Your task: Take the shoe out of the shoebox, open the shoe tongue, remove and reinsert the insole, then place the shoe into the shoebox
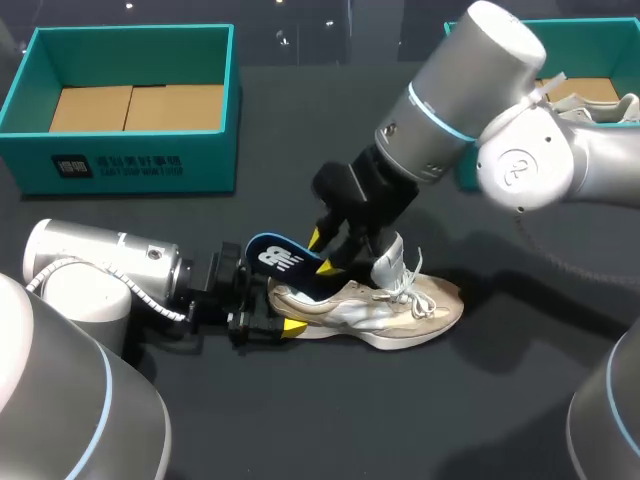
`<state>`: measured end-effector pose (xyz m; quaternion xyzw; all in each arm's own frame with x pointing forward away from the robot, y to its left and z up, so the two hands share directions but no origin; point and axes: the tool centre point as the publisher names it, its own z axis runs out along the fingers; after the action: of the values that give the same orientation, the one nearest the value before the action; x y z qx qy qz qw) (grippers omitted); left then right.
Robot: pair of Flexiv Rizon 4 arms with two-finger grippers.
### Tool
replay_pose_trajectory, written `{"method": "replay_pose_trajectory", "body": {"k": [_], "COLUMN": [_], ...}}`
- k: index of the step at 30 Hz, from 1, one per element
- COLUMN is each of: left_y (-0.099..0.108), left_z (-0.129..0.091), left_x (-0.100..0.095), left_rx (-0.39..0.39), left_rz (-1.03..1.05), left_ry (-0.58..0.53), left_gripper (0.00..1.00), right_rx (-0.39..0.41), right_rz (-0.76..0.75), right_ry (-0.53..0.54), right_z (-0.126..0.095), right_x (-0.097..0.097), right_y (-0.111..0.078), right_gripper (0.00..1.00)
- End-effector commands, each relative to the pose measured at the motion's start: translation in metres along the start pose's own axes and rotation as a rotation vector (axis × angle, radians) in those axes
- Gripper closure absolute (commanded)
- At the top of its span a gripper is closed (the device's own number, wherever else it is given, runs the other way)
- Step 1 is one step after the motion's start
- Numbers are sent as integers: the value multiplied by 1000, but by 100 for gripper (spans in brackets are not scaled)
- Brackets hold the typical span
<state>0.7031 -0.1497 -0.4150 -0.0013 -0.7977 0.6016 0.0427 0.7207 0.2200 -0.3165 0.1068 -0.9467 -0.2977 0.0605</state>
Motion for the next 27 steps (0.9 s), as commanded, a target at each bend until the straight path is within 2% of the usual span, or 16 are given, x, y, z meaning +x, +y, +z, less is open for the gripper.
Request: {"method": "replay_pose_trajectory", "body": {"k": [1, 4, 7, 8, 9, 11, 16, 27], "left_y": [0, 0, 0, 0, 0, 0, 0, 0], "left_z": [-1, -1, -1, -1, -1, -1, -1, -1], "left_x": [1, 1, 1, 1, 1, 1, 1, 1], "left_rx": [1, 1, 1, 1, 1, 1, 1, 1], "left_rz": [0, 0, 0, 0, 0, 0, 0, 0], "left_ry": [-2, -2, -2, -2, -2, -2, -2, -2], "left_gripper": [100, 100, 100, 100, 100, 100, 100, 100], "right_rx": [-15, -21, -35, -38, -40, -47, -78, -124], "right_rz": [48, 92, 153, 164, 173, 200, 260, 296], "right_ry": [33, 55, 78, 84, 90, 97, 113, 145], "right_z": [-4, -5, -3, -3, -2, -2, 2, 15], "right_x": [-2, 0, 3, 4, 4, 6, 9, 11], "right_y": [1, 5, 8, 9, 9, 11, 12, 12], "right_gripper": [56, 54, 31, 33, 41, 50, 54, 53]}}
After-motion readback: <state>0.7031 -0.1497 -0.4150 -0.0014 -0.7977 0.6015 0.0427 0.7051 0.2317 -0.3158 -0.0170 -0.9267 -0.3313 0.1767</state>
